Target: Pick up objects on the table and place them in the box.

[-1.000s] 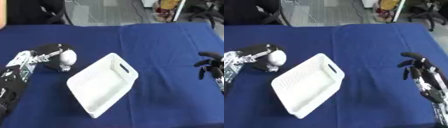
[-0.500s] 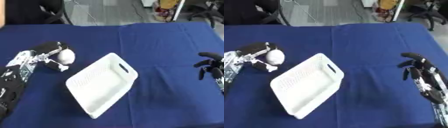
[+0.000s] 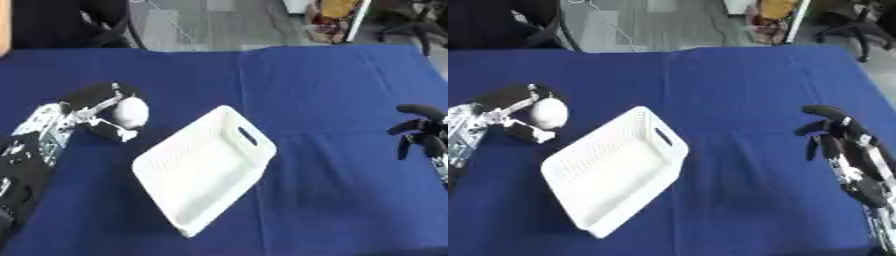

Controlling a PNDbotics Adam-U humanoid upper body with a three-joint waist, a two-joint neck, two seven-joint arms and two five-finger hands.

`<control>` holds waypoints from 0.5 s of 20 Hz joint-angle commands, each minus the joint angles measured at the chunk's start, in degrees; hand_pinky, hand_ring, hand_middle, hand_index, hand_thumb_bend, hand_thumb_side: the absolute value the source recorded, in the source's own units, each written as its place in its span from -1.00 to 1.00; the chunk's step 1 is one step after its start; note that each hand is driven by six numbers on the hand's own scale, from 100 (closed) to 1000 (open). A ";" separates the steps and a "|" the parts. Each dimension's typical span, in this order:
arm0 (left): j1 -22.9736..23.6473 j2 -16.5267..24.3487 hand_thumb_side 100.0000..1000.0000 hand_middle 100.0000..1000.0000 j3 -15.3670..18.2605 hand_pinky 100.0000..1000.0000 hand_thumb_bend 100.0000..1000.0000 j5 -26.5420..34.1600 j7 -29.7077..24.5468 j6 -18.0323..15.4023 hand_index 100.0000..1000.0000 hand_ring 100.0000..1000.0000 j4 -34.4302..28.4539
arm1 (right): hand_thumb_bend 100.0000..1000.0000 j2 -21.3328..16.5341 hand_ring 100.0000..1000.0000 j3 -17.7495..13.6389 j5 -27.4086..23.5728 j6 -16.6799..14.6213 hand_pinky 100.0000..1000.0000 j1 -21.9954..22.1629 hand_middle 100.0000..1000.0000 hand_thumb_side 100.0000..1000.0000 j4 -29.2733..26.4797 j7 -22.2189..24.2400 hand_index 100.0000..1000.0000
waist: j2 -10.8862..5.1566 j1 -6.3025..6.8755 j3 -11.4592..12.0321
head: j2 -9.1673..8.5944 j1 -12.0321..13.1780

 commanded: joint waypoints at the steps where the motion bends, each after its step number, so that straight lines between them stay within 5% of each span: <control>1: -0.60 1.39 -0.76 0.18 0.05 -0.68 -1.00 0.51 0.14 0.09 0.61 -0.29 -0.28 | -1.00 -0.98 0.26 -0.25 -0.25 -6.13 -0.47 -0.73 0.63 0.03 -0.59 6.21 0.76 | -0.79 -0.01 0.08 | -0.81 0.11; 5: 0.17 1.91 -0.60 0.16 0.69 -0.75 -1.00 5.34 -0.76 0.75 0.55 -0.34 -2.08 | -1.00 -0.97 0.26 -0.34 -0.23 -6.14 -0.47 -0.70 0.63 0.03 -0.59 6.19 0.76 | -0.81 -0.02 0.17 | -0.90 -0.09; 6: 0.46 2.13 -0.42 0.12 0.70 -0.89 -1.00 7.47 -1.45 1.27 0.45 -0.45 -3.05 | -1.00 -0.97 0.26 -0.35 -0.22 -6.14 -0.47 -0.68 0.63 0.03 -0.60 6.17 0.76 | -0.82 -0.01 0.18 | -0.91 -0.12; 10: 3.11 3.03 -0.31 -0.01 1.23 -1.00 -1.00 22.86 -5.91 6.01 0.24 -0.71 -10.16 | -1.00 -0.81 0.26 -0.39 -0.13 -6.05 -0.47 -0.71 0.63 0.03 -0.72 6.16 0.77 | -0.82 0.06 0.26 | -1.09 -0.52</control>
